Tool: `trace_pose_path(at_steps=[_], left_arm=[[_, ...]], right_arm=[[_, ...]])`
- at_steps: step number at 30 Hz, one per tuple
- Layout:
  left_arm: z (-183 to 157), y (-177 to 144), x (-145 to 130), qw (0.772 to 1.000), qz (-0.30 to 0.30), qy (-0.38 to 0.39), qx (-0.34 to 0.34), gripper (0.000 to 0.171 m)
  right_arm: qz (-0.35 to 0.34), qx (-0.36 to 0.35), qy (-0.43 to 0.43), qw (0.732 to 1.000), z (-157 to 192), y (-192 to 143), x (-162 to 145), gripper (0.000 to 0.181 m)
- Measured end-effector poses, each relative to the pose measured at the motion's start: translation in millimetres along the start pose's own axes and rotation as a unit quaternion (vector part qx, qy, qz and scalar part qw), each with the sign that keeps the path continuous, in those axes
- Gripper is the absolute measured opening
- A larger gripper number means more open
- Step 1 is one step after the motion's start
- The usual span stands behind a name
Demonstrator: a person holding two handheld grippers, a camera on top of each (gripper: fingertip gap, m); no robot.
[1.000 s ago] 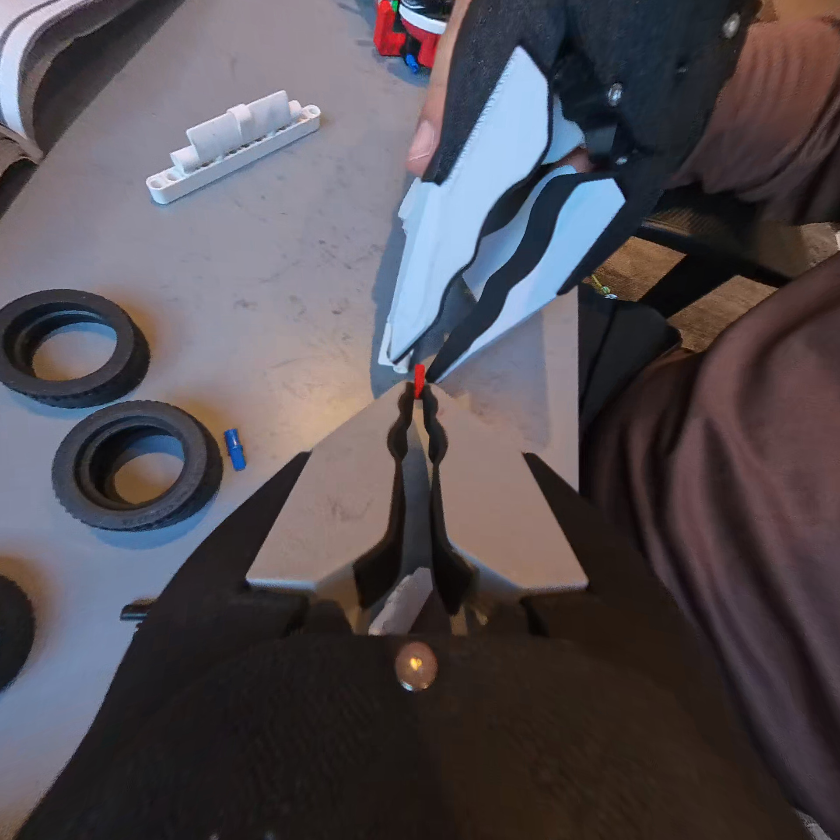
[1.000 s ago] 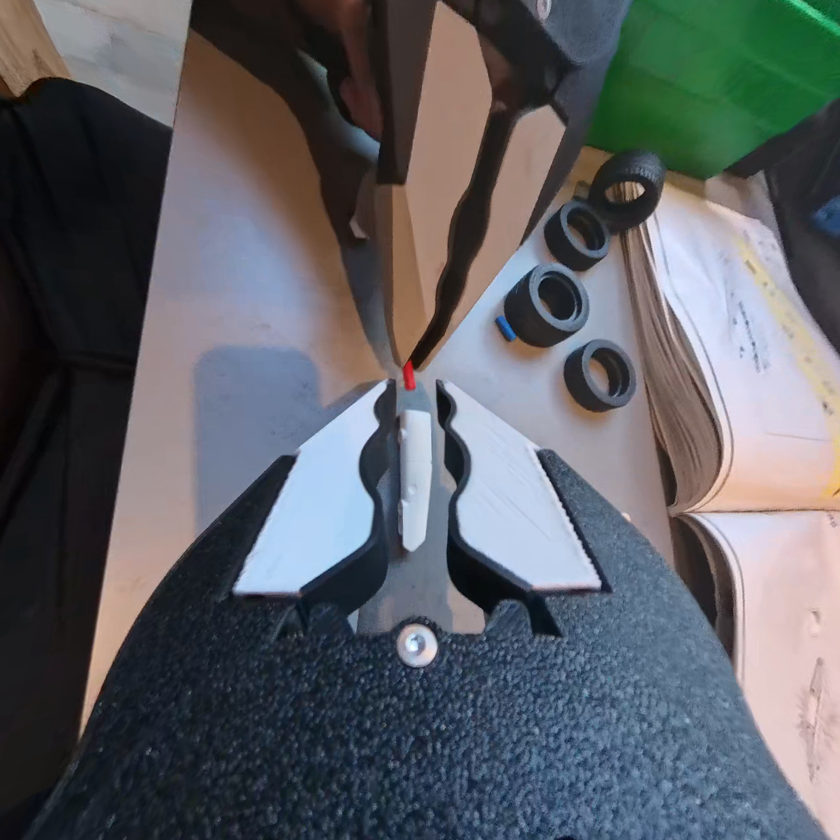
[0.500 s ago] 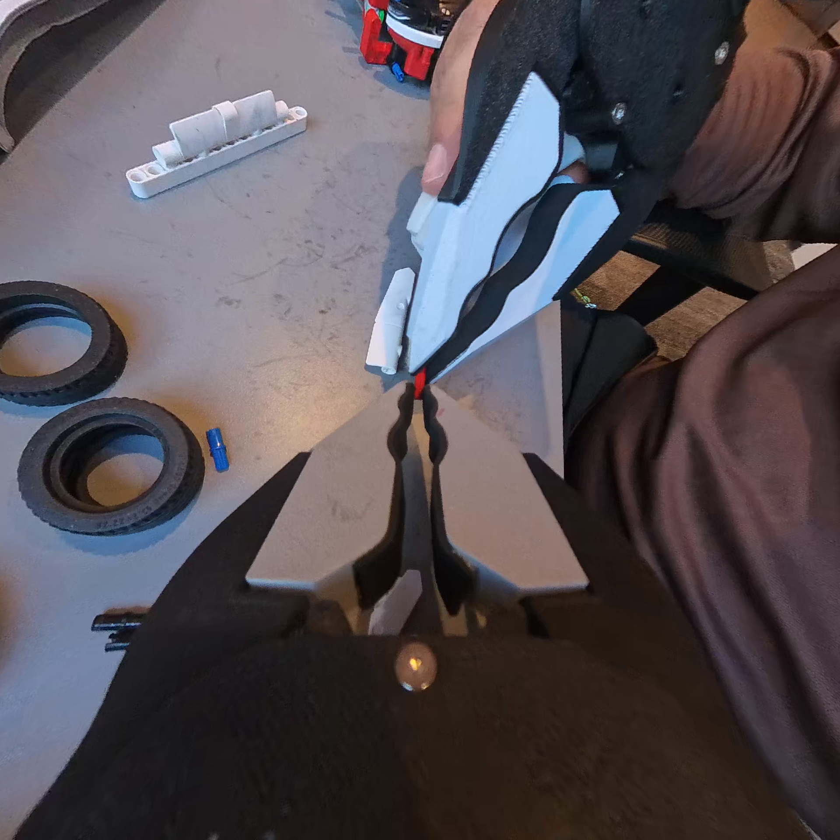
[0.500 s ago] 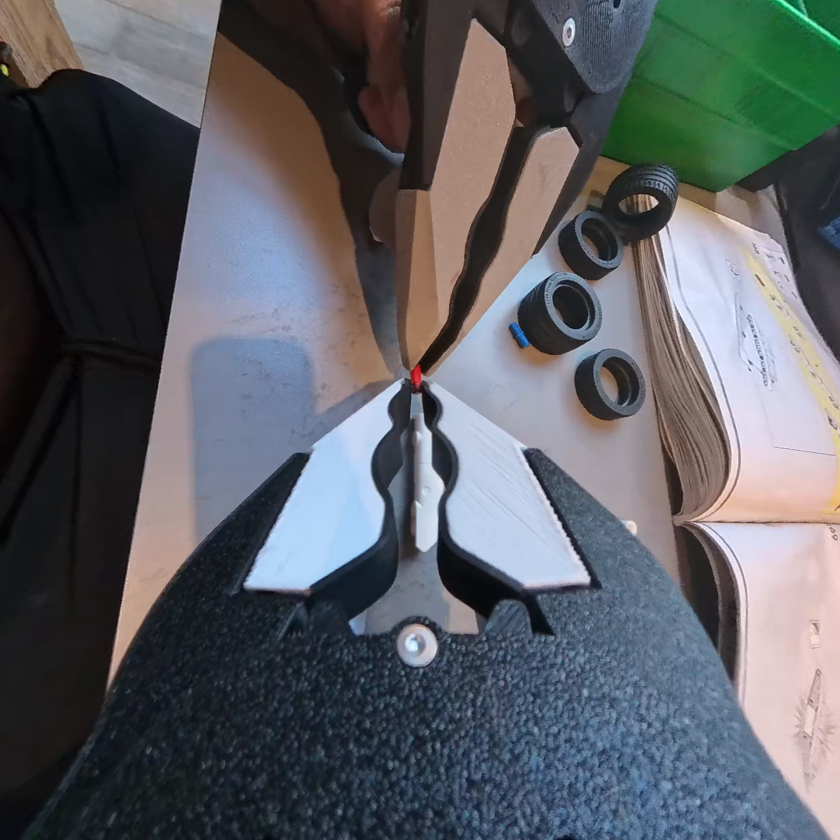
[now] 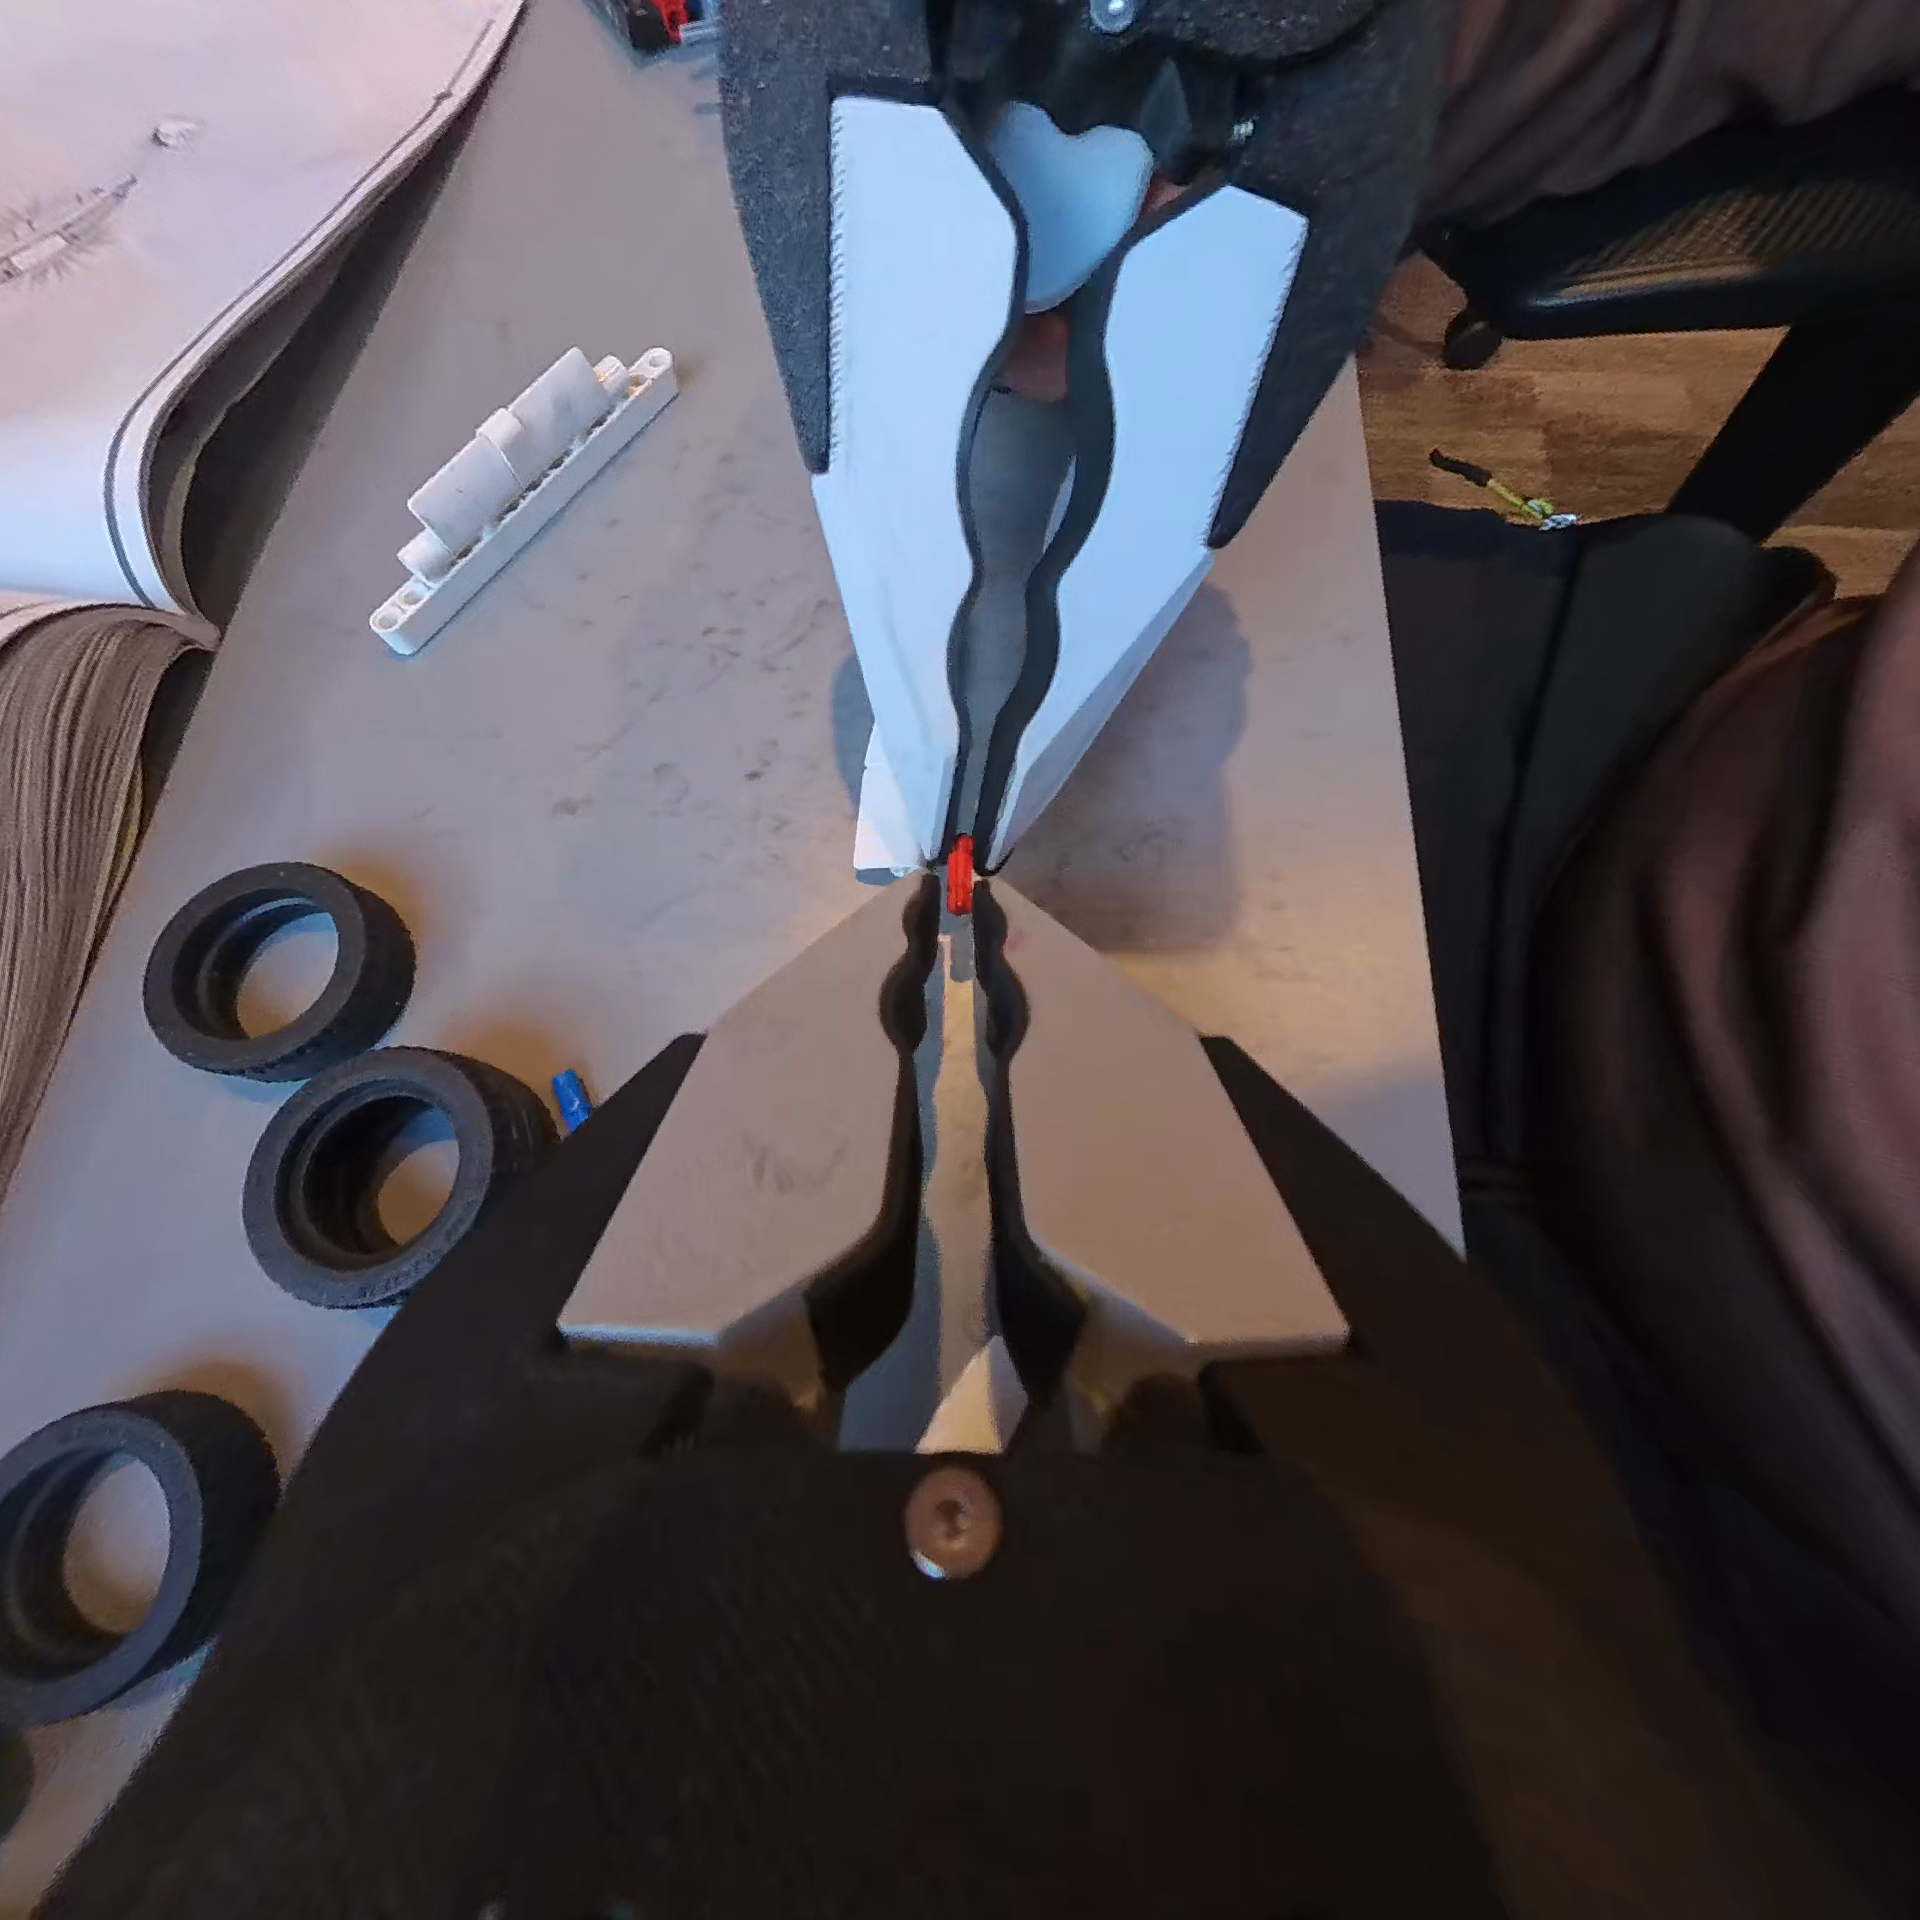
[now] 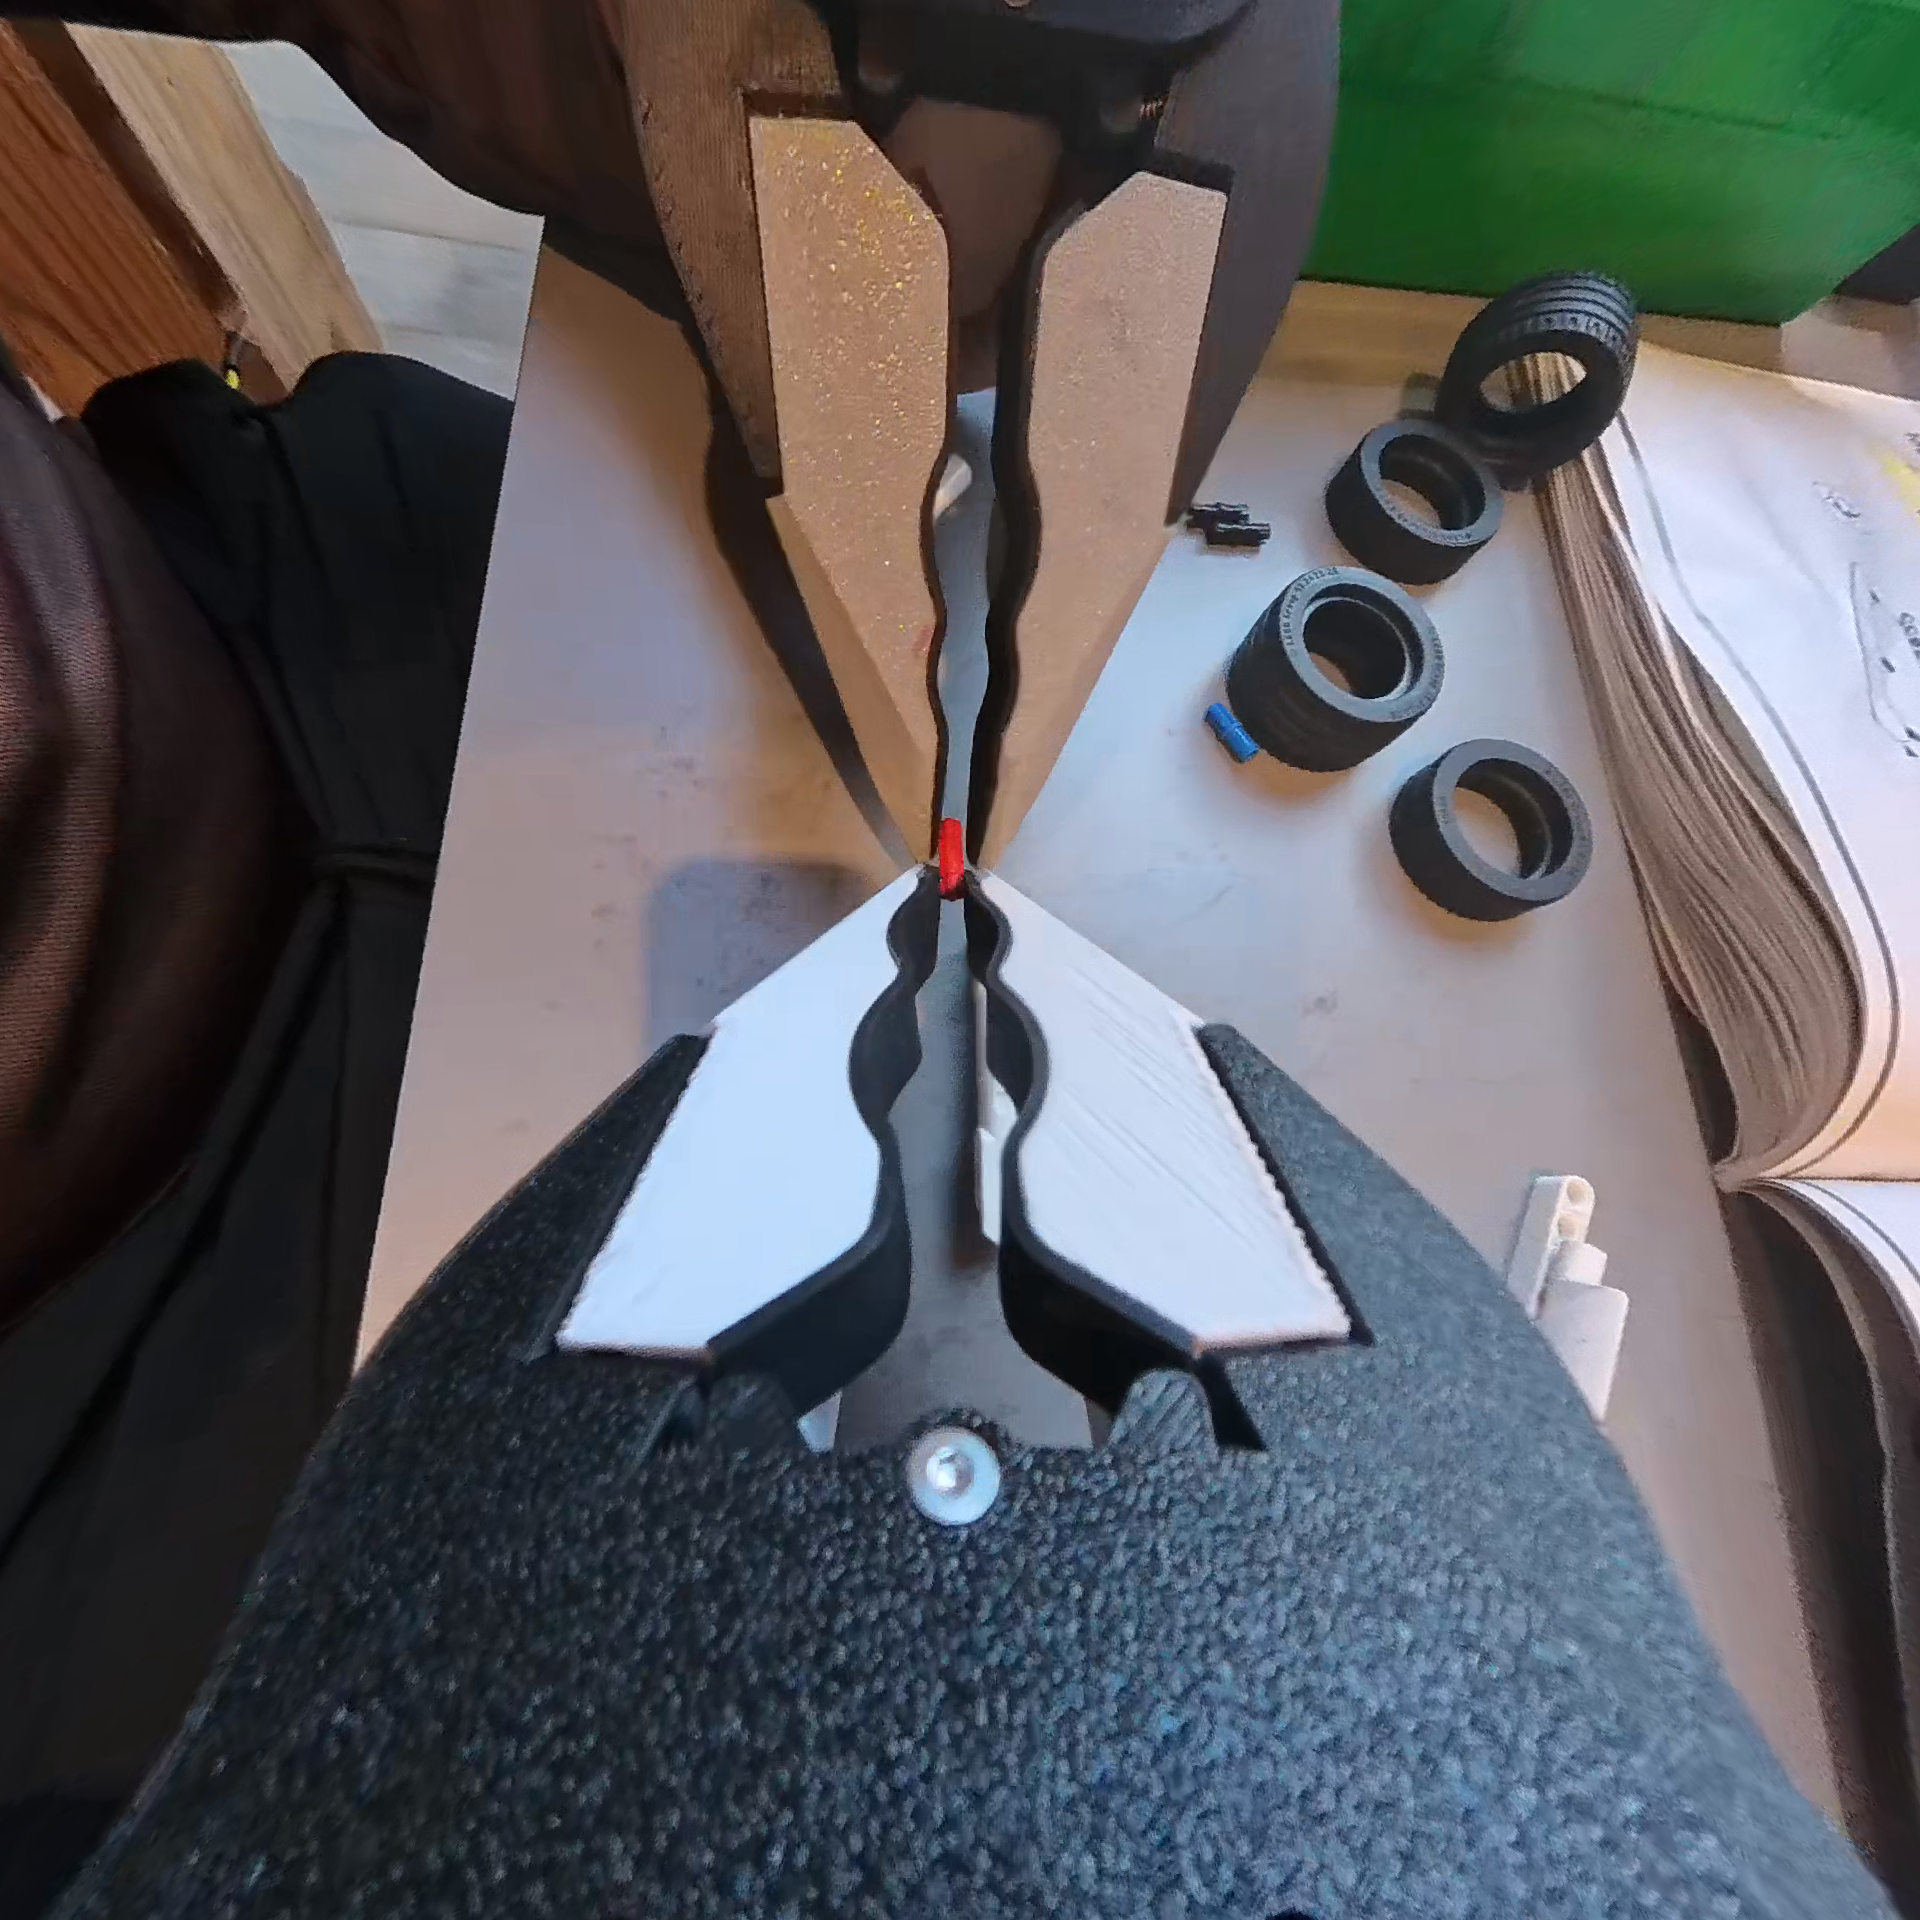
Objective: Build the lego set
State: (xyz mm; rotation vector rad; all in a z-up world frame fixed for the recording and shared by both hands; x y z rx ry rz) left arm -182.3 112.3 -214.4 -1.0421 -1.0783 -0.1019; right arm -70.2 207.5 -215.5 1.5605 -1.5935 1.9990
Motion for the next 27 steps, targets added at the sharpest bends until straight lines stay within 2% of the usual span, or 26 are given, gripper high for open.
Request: trace_pose_path(at_steps=[8, 11, 17, 27], left_arm=[[-4.1, 1.1, -0.3, 0.999, 0.001, 0.044, 0.022, 0.002], [0.6, 4.4, -5.3, 0.999, 0.040, 0.025, 0.009, 0.002], [7.6, 7.3, -6.6, 0.999, 0.050, -0.009, -0.013, 0.002], [18.0, 12.0, 2.1, 0.995, 0.086, -0.030, -0.049, 0.002]], right_arm=[[-0.015, 0.018, 0.027, 0.999, -3.8, -1.4, -1.9, 0.004], [-0.011, -0.002, 0.020, 1.000, -6.0, -4.3, -4.0, 0.014], [0.018, -0.012, 0.054, 0.998, -12.5, -11.9, -16.6, 0.026], [0.037, 0.030, 0.075, 0.996, -18.2, -4.1, -21.7, 0.016]])
Point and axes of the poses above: each gripper's, where its closed fingertips meet, y out along the fingers, x out of its top, z = x × y across the jaws, the point moved 10 cm from there along -y, back along the fingers, and after that the axes turned 5 degrees about y, right-handed, at the moved point
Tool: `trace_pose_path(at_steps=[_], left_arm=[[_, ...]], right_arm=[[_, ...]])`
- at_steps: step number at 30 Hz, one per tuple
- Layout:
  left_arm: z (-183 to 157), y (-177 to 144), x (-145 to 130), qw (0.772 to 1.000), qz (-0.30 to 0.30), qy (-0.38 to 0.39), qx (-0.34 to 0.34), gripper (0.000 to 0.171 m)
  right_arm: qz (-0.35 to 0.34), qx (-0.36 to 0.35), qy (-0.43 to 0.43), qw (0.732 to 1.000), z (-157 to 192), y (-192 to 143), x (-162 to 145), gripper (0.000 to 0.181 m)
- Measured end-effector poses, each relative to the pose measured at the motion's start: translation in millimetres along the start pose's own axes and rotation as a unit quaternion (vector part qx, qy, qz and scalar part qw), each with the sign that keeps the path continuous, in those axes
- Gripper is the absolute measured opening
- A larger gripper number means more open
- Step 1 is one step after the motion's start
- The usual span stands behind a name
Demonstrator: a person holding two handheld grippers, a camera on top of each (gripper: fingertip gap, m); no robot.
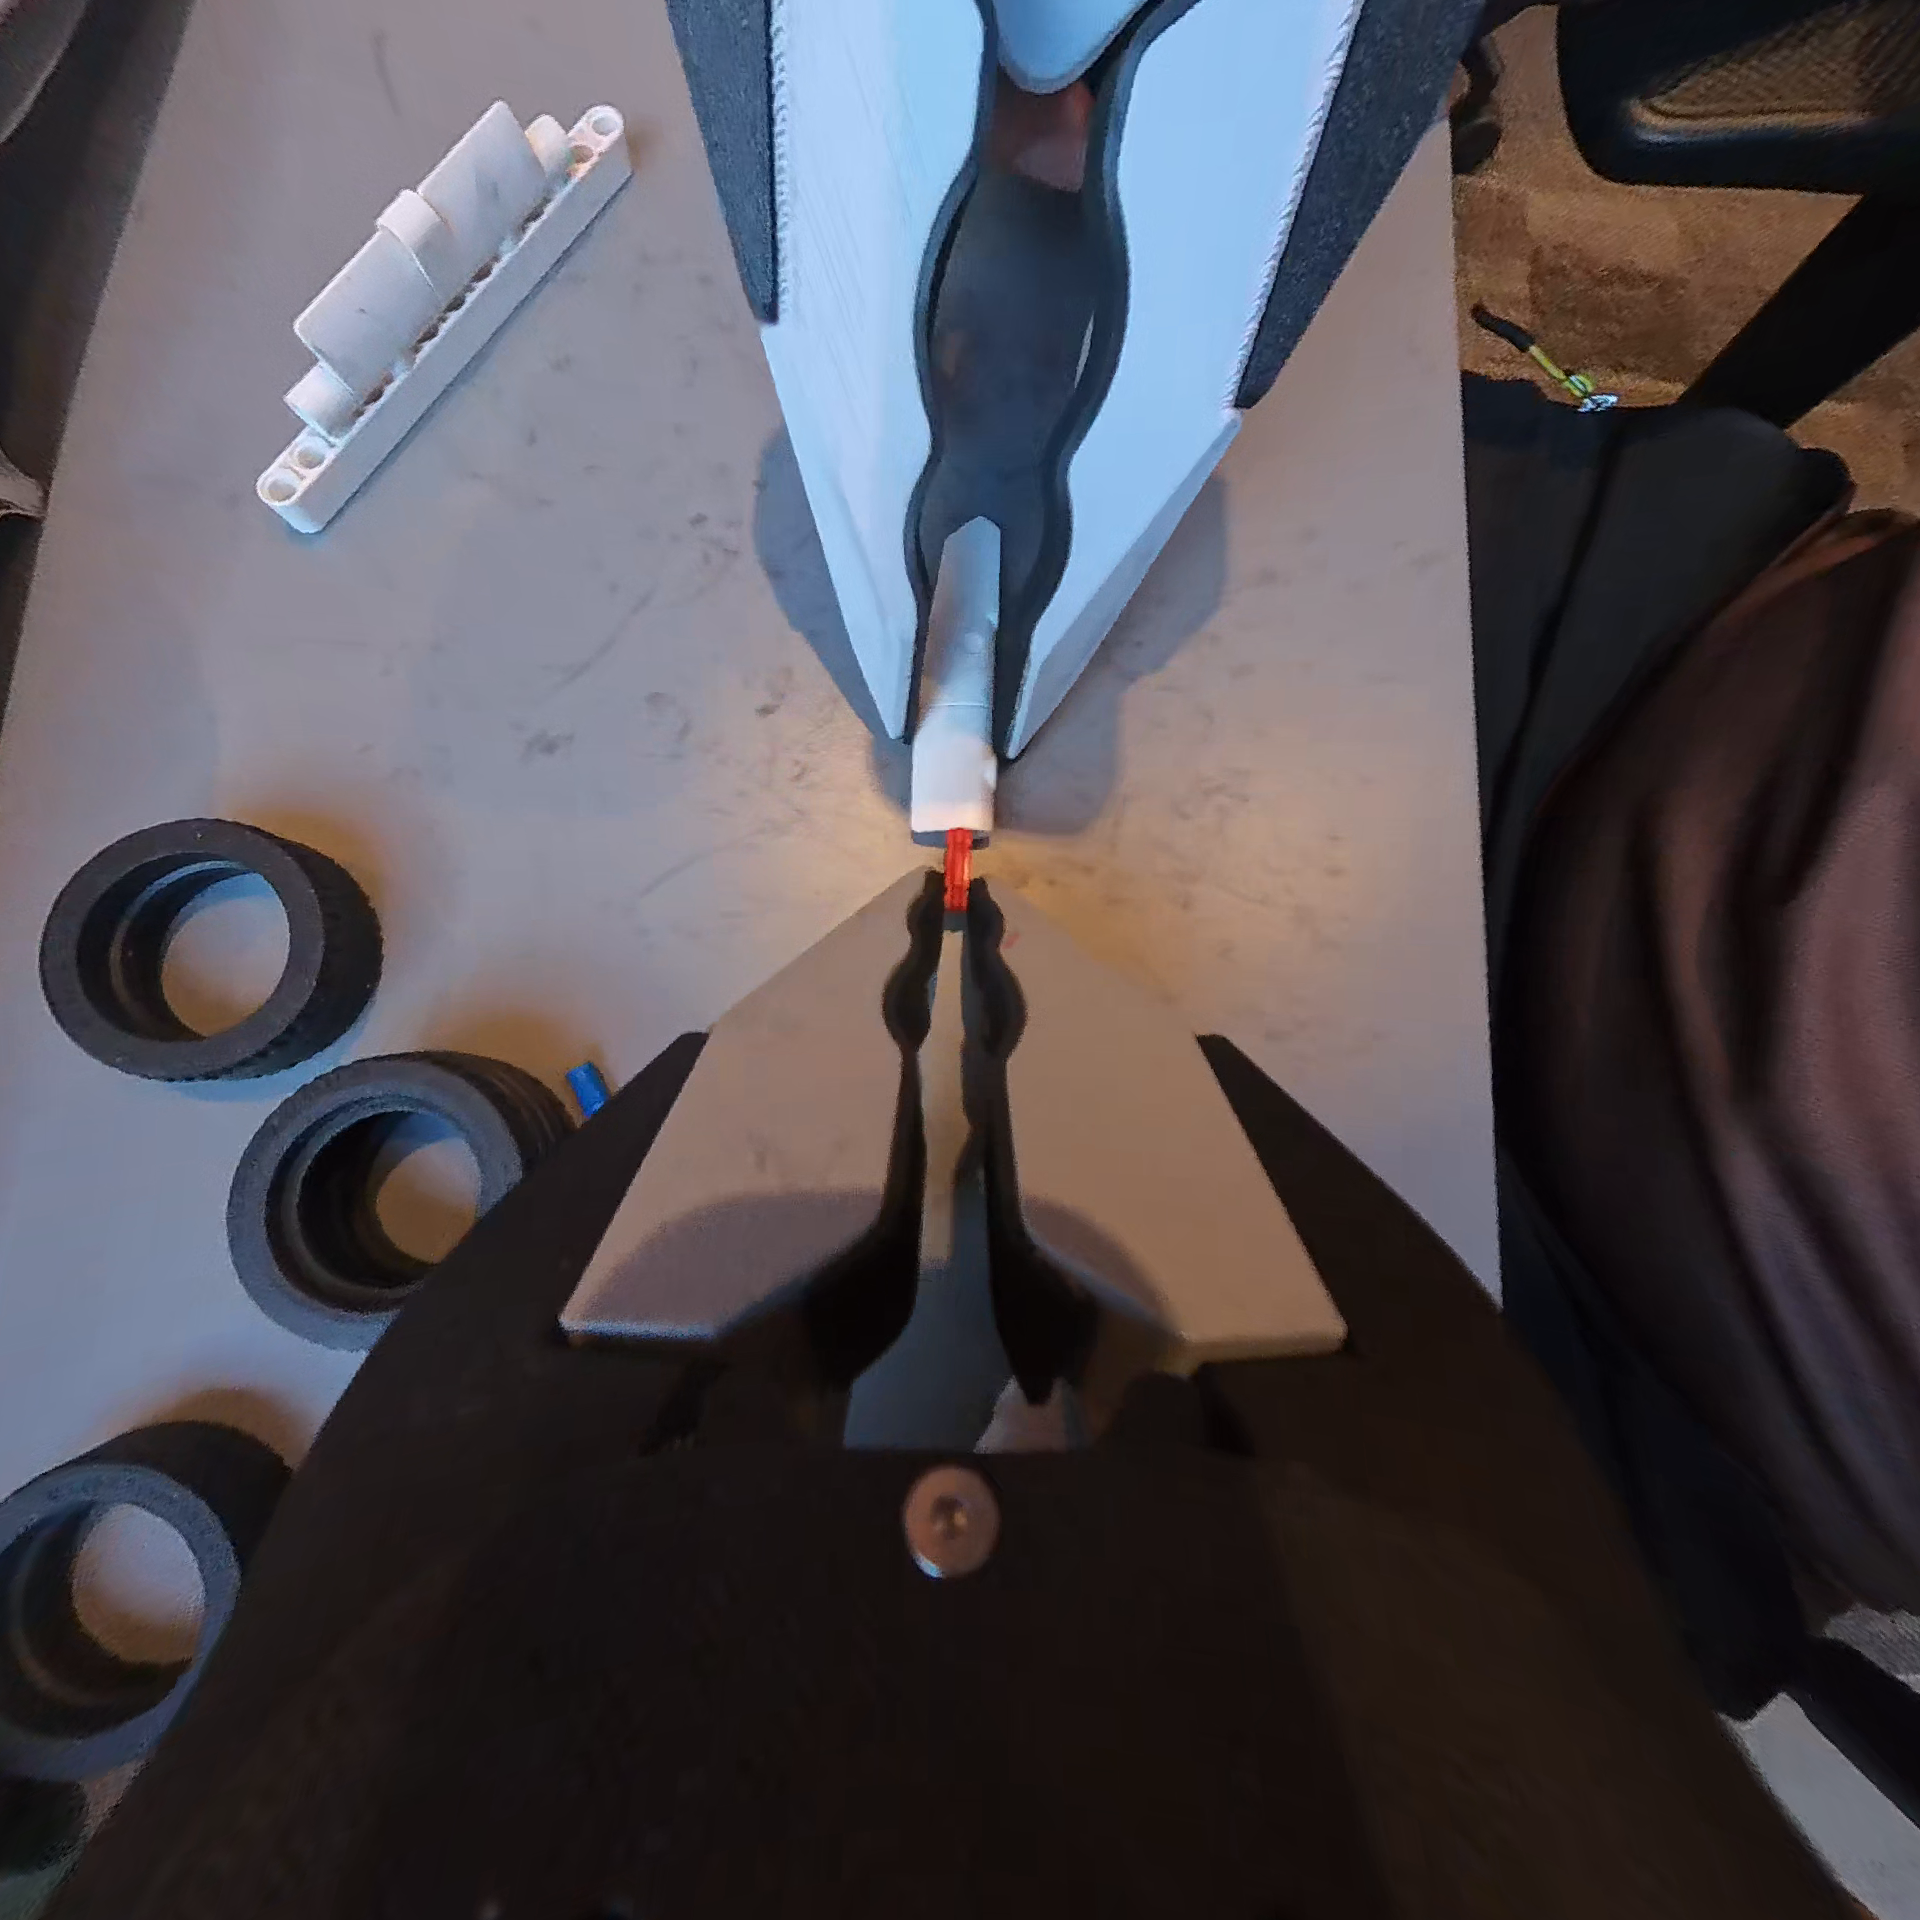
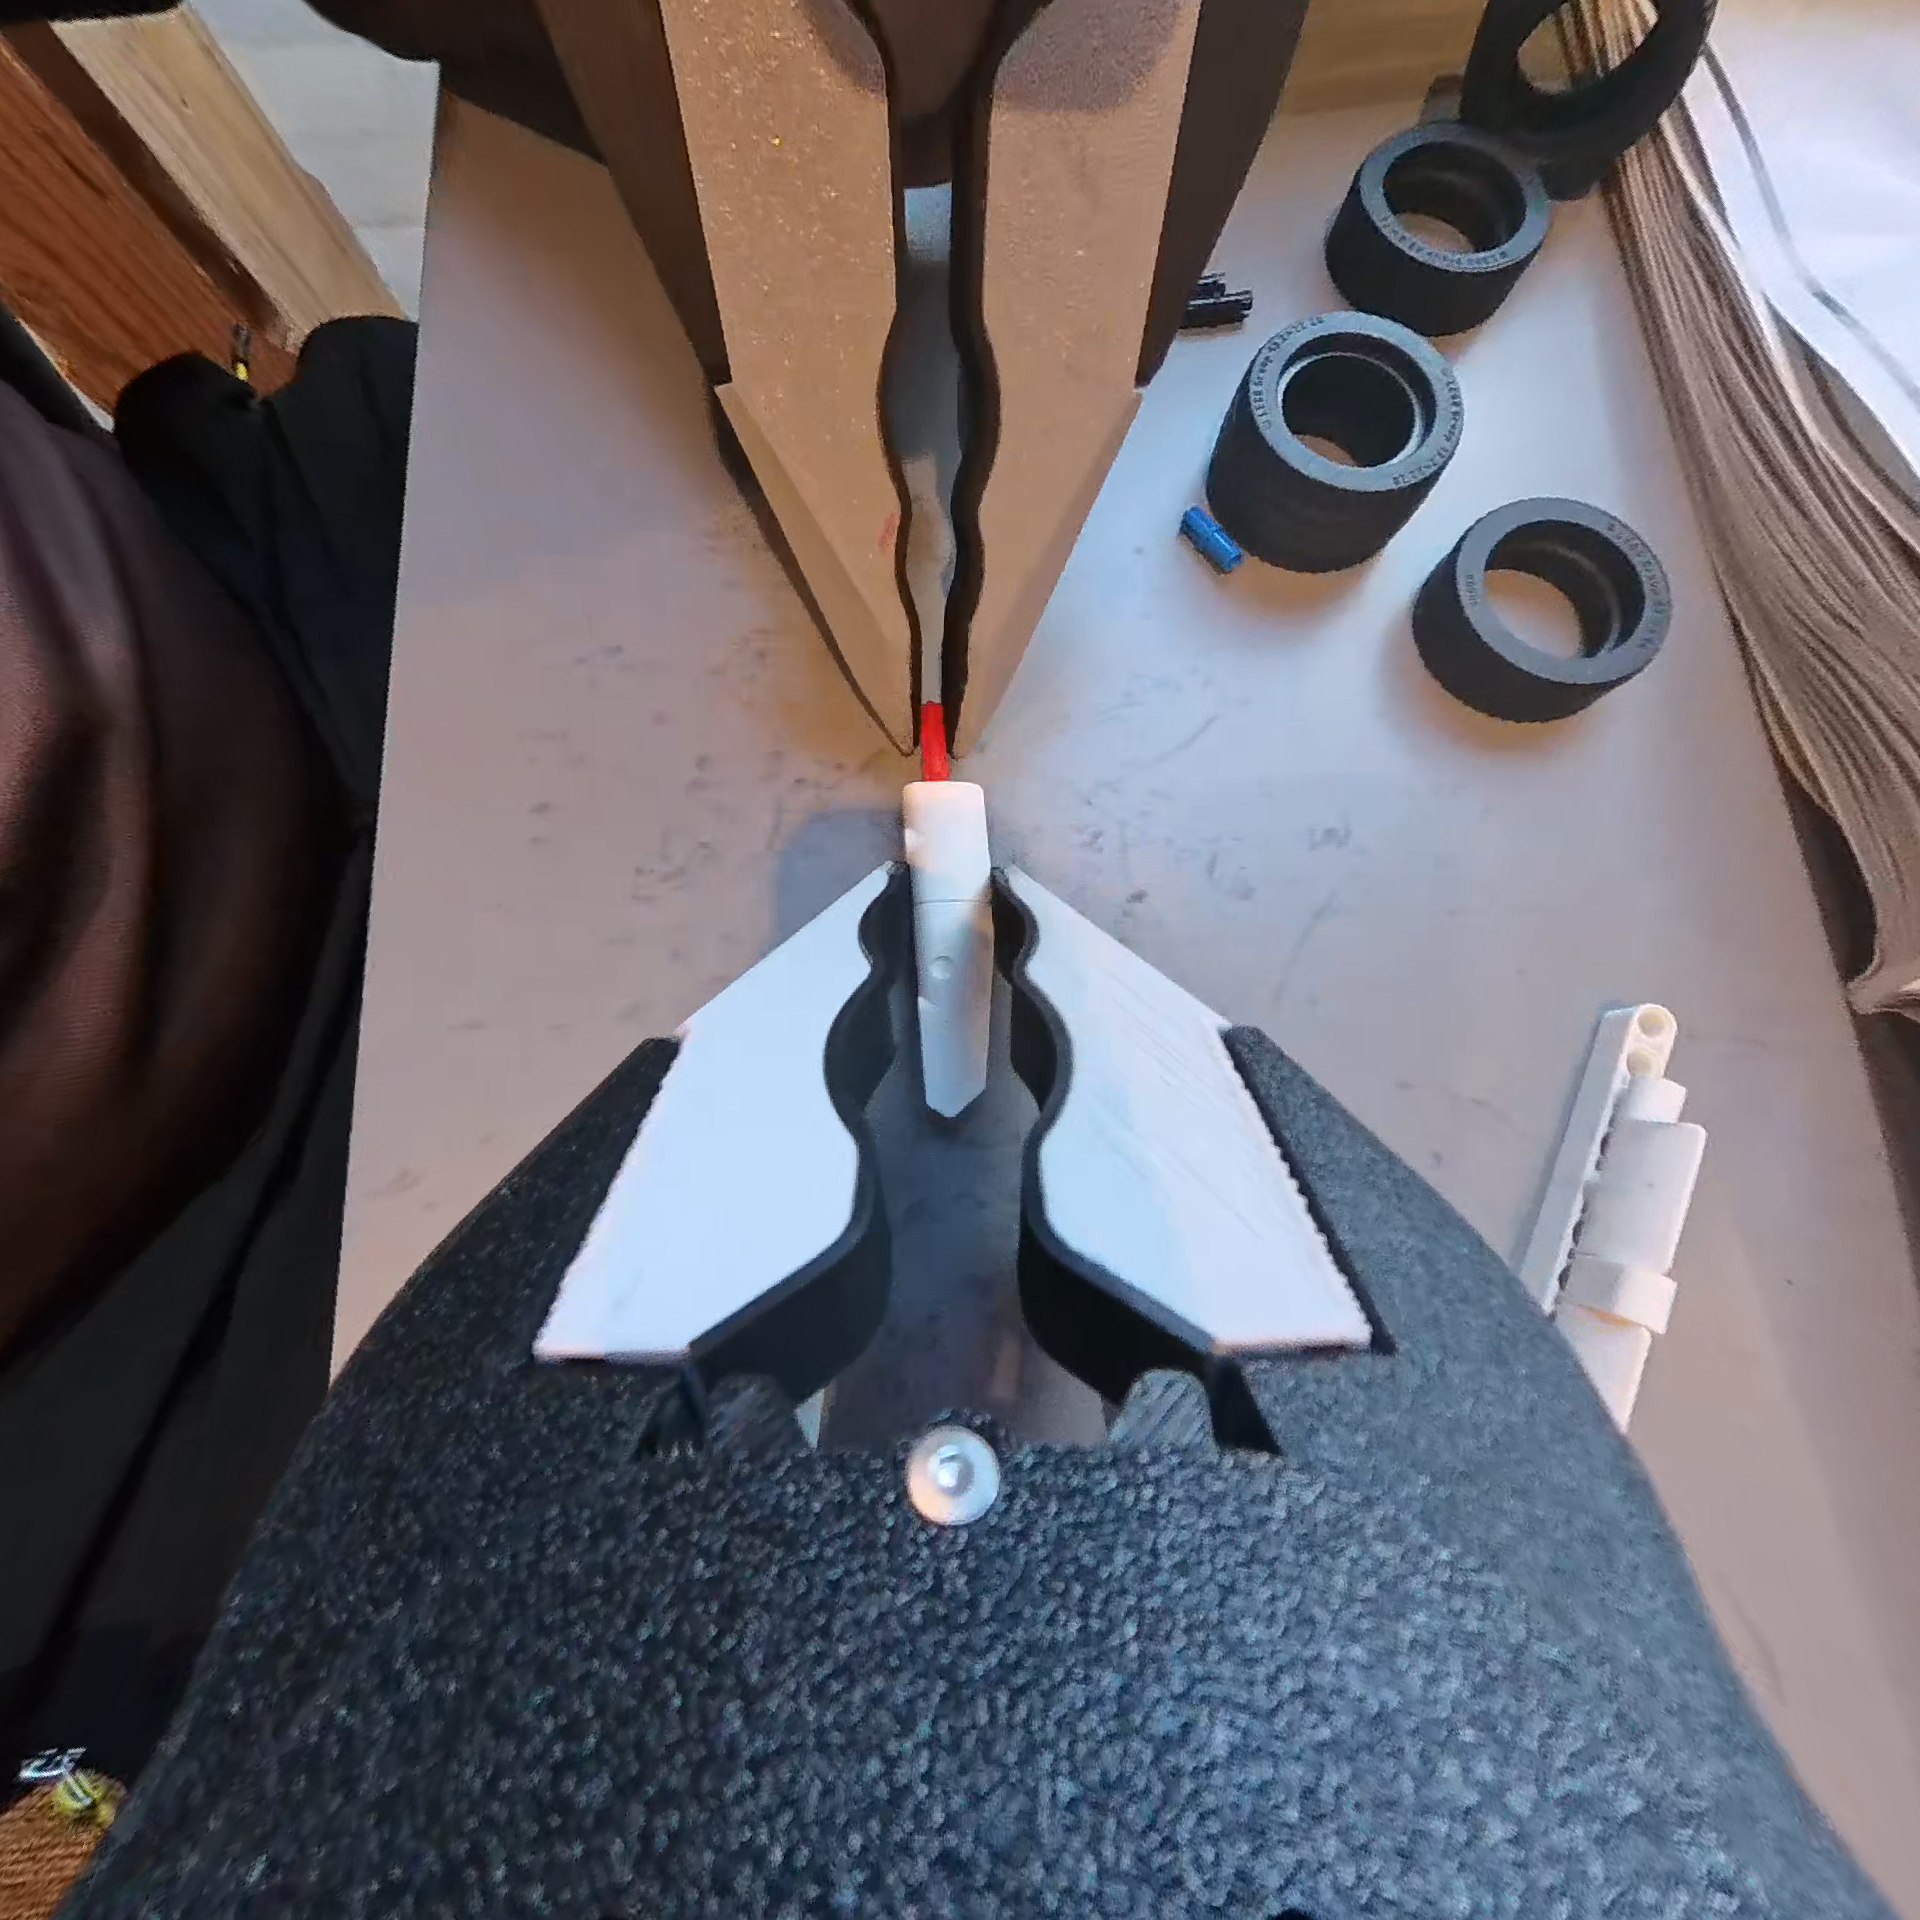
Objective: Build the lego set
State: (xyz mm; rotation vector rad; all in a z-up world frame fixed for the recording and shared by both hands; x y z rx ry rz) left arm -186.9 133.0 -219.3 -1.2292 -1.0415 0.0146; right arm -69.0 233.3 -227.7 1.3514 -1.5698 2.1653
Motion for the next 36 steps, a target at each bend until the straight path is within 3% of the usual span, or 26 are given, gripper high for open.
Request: trace_pose_path(at_steps=[23, 36], left_arm=[[6.7, 1.8, 0.2, 0.994, -0.008, -0.097, -0.051, 0.002], [9.7, 2.7, -3.1, 0.991, -0.028, -0.113, -0.065, 0.002]], right_arm=[[-0.011, 0.023, 0.018, 1.000, -6.4, -3.0, -1.6, 0.015], [-0.017, 0.025, 0.017, 0.999, -6.6, -4.3, -1.6, 0.015]])
Point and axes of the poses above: each gripper's, where its closed fingertips meet, y out along the fingers, x out of its top, z = x × y across the jaws, the point moved 10 cm from there along -y, back along the fingers, and after that the axes turned 5 degrees about y, right-handed, at the moved point
